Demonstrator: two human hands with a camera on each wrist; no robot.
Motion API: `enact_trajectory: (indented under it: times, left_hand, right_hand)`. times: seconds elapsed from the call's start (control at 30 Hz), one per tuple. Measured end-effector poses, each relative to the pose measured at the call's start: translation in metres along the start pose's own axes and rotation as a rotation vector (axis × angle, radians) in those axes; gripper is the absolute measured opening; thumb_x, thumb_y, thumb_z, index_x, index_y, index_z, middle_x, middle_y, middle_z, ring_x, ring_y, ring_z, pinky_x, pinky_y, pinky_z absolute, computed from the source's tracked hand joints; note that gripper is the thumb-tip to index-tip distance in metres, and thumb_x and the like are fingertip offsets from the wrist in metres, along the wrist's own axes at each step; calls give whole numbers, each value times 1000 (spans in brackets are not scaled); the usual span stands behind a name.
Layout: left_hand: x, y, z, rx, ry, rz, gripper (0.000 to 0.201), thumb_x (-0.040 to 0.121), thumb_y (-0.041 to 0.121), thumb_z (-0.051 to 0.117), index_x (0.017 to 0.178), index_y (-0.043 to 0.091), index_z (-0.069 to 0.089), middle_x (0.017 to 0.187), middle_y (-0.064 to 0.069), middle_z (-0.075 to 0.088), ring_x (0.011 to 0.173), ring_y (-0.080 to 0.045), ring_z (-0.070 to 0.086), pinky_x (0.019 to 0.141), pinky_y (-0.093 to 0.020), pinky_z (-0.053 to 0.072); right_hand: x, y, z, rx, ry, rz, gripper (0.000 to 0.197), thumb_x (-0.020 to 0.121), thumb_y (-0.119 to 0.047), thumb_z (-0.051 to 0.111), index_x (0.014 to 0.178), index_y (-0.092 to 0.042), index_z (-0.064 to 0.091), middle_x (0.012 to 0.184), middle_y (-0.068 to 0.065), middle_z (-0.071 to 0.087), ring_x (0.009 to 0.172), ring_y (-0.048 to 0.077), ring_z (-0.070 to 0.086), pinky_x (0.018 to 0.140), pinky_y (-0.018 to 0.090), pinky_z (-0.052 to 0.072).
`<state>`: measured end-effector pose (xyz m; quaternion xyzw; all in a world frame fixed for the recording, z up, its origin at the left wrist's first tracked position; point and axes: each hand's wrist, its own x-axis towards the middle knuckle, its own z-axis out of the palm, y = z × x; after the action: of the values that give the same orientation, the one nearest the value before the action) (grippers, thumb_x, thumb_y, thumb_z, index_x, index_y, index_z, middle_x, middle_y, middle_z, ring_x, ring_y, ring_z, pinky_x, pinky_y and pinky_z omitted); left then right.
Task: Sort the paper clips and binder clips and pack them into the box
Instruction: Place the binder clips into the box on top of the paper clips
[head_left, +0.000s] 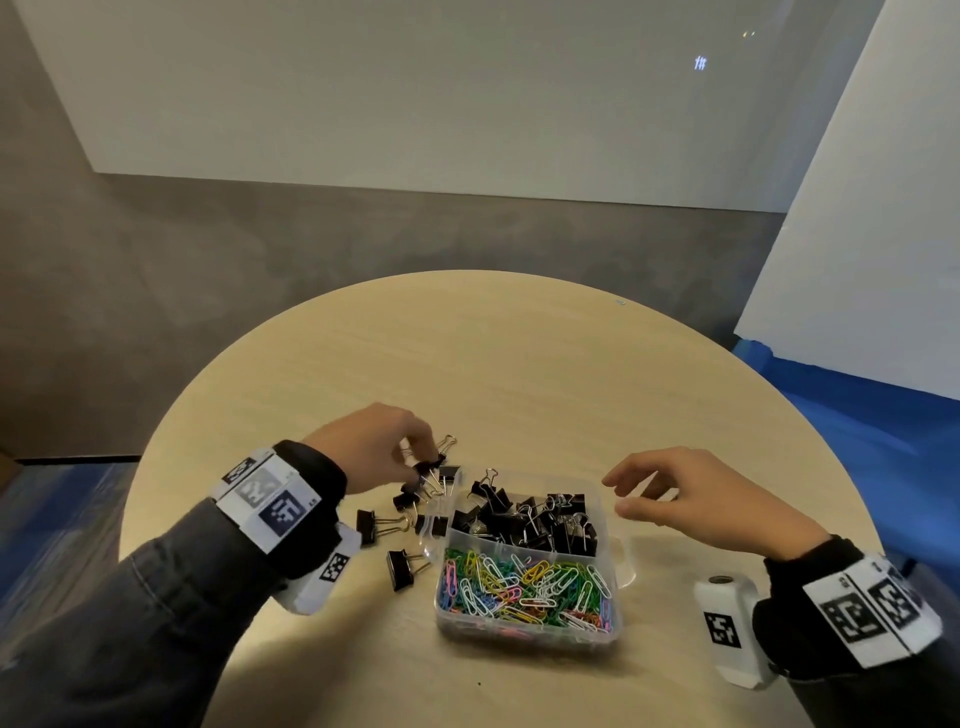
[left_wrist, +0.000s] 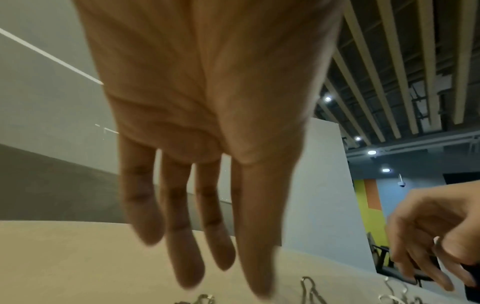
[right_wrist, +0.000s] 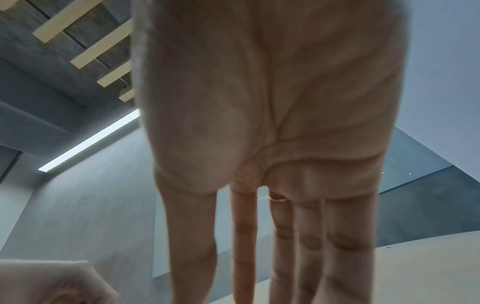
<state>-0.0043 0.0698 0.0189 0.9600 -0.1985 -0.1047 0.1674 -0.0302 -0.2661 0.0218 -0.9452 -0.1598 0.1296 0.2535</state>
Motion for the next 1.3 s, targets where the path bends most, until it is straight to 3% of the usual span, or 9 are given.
enact_trajectory:
  times: [0.1, 0.2, 0.37, 0.53, 0.77, 0.93, 1.03, 1.2, 1.3]
  left_hand:
    - [-4, -3, 9, 75, -243, -126, 48, 72, 39, 78, 114, 33, 55, 109, 9, 50, 94, -11, 54, 77, -26, 46]
    - [-1, 7, 25, 127, -328, -128, 62, 70, 37, 80, 122, 29, 49, 119, 6, 47, 99, -14, 51, 77, -26, 43]
    - [7, 12, 39, 172, -196, -99, 38, 79, 22, 70, 115, 25, 56, 112, 3, 55, 100, -17, 55, 80, -30, 49]
    - [4, 13, 38, 215, -131, -74, 14, 82, 23, 64, 96, 27, 62, 92, 9, 59, 89, -16, 59, 67, -27, 44]
    - [3, 7, 29, 239, -136, -52, 21, 79, 32, 68, 99, 33, 59, 102, 11, 48, 87, -9, 51, 58, -21, 33]
    - [2, -3, 18, 129, -94, -82, 18, 77, 33, 71, 91, 35, 59, 113, 10, 42, 93, -10, 59, 73, -31, 52]
    - [2, -8, 14, 62, -66, -57, 17, 78, 32, 70, 90, 32, 59, 117, 12, 44, 97, -9, 57, 79, -31, 52]
    - [5, -5, 12, -89, -1, 38, 17, 81, 32, 69, 86, 29, 52, 108, 7, 61, 91, 0, 57, 69, -19, 47]
    - [6, 2, 17, -109, 68, 75, 21, 82, 32, 71, 92, 20, 57, 99, 7, 55, 83, 3, 54, 66, -10, 42]
  right_hand:
    - [1, -1, 11, -46, -173, 67, 56, 74, -48, 76, 124, -43, 50, 116, -15, 55, 90, 2, 64, 80, 21, 51]
    - [3, -4, 23, -91, -258, 66, 70, 73, -52, 75, 133, -44, 42, 125, -11, 49, 96, 6, 61, 85, 24, 50]
    - [7, 2, 32, -89, -252, 38, 57, 75, -53, 72, 126, -45, 48, 130, -6, 52, 96, 0, 53, 88, 25, 45]
    - [7, 3, 32, -67, -263, 49, 54, 74, -55, 72, 122, -49, 47, 129, -6, 52, 97, 5, 60, 87, 26, 47]
    - [8, 6, 32, -60, -263, 55, 53, 74, -57, 72, 120, -51, 47, 128, -6, 53, 95, 6, 60, 87, 27, 47]
    - [8, 5, 33, -55, -261, 55, 52, 75, -55, 71, 122, -49, 48, 129, -6, 52, 97, 5, 57, 86, 25, 45]
    - [8, 5, 33, -54, -257, 49, 53, 77, -53, 71, 124, -47, 49, 129, -6, 52, 96, 1, 51, 84, 24, 42]
    - [9, 5, 33, -59, -255, 42, 52, 78, -51, 70, 125, -45, 48, 128, -6, 52, 92, -2, 47, 82, 24, 38]
    - [9, 6, 34, -59, -253, 42, 53, 78, -52, 70, 126, -45, 48, 128, -7, 52, 94, 0, 47, 82, 24, 38]
